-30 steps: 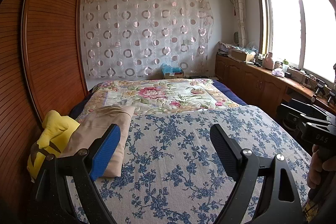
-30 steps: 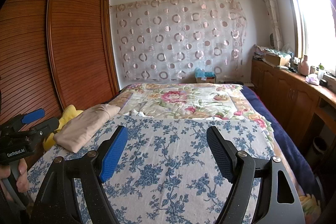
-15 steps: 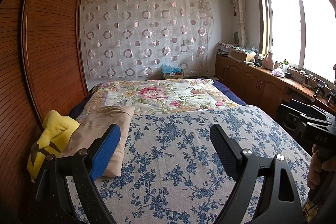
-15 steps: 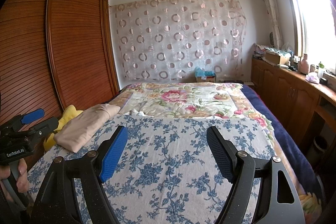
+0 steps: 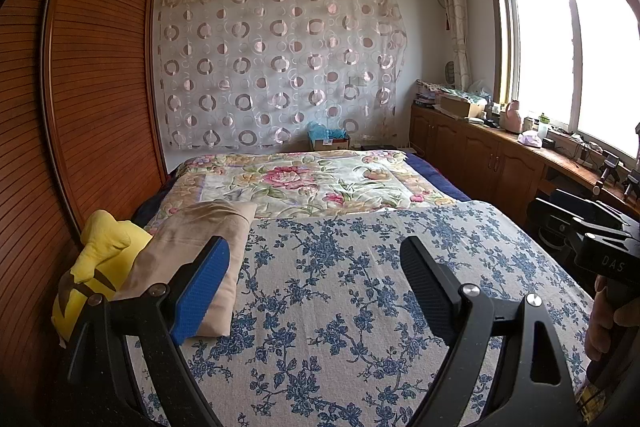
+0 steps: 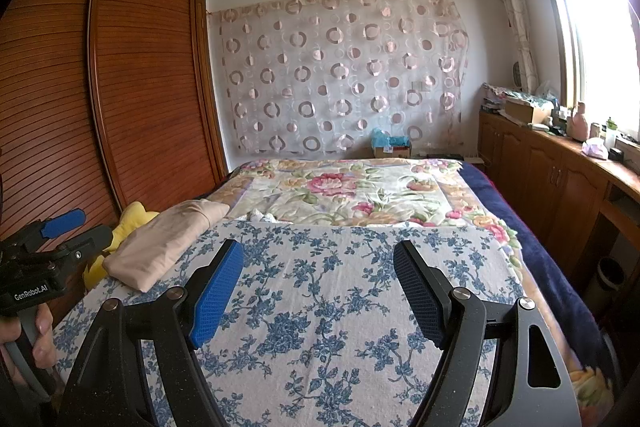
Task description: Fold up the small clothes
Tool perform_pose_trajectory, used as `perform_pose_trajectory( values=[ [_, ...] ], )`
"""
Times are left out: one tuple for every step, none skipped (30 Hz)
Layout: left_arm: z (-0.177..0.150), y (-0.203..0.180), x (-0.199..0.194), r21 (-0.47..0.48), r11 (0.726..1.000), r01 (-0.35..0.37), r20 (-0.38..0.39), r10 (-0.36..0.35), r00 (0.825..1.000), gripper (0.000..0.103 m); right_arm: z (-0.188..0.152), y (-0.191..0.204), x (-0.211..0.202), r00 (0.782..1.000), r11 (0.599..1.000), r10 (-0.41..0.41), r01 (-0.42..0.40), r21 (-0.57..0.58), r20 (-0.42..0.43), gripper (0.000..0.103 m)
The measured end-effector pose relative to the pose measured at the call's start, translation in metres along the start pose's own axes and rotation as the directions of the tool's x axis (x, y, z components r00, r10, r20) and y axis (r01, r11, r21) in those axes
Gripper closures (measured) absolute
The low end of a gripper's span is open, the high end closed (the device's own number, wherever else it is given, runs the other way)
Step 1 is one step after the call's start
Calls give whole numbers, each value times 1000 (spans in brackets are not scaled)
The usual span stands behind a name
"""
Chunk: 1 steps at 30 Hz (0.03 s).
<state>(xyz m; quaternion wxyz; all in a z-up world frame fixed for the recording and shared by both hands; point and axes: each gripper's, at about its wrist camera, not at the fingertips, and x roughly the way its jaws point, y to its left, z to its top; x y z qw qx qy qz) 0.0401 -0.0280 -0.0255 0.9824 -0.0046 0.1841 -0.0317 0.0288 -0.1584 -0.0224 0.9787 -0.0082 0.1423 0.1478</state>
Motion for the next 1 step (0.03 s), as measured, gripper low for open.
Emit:
perform_pose_trajectory(
  values=[
    [0,0,0,0,1000,0,0,0,1000,15,0,0,0,1000,1000,-1,1,0,0,24]
  ],
)
